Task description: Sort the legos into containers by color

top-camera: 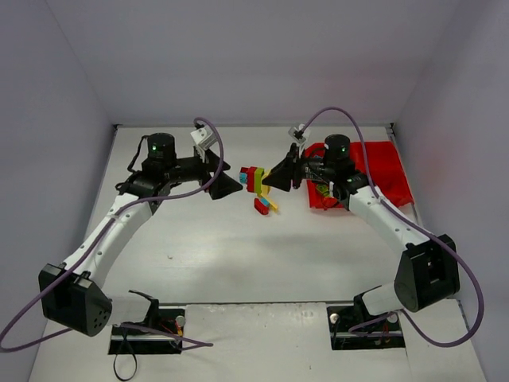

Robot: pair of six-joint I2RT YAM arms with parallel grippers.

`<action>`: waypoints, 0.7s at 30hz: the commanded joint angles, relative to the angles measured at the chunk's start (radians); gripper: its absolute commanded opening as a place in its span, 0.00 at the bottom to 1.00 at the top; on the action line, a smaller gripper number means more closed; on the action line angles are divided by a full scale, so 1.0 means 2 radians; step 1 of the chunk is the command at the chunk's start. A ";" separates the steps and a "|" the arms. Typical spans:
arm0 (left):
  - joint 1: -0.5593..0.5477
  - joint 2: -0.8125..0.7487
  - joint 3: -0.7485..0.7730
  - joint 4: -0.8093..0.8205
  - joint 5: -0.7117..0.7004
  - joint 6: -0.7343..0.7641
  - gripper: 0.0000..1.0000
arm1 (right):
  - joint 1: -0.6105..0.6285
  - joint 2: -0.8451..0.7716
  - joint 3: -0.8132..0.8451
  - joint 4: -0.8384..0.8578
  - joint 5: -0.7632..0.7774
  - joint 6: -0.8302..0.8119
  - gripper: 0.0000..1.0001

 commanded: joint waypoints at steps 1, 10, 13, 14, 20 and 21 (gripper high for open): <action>-0.002 0.011 0.033 0.000 0.091 0.031 0.85 | -0.003 -0.010 0.042 0.025 -0.089 -0.048 0.00; -0.015 0.015 0.037 0.023 0.095 0.038 0.84 | -0.002 -0.005 0.064 0.021 -0.132 -0.056 0.00; -0.021 0.022 0.043 0.030 0.095 0.032 0.84 | 0.000 -0.002 0.067 0.020 -0.141 -0.056 0.00; -0.023 0.024 0.044 0.031 0.097 0.031 0.82 | 0.000 -0.003 0.067 0.020 -0.142 -0.056 0.00; -0.041 0.041 0.048 0.041 0.095 0.025 0.76 | 0.004 -0.005 0.069 0.020 -0.144 -0.058 0.00; -0.044 0.042 0.048 0.046 0.094 0.022 0.76 | 0.004 -0.006 0.068 0.021 -0.144 -0.058 0.00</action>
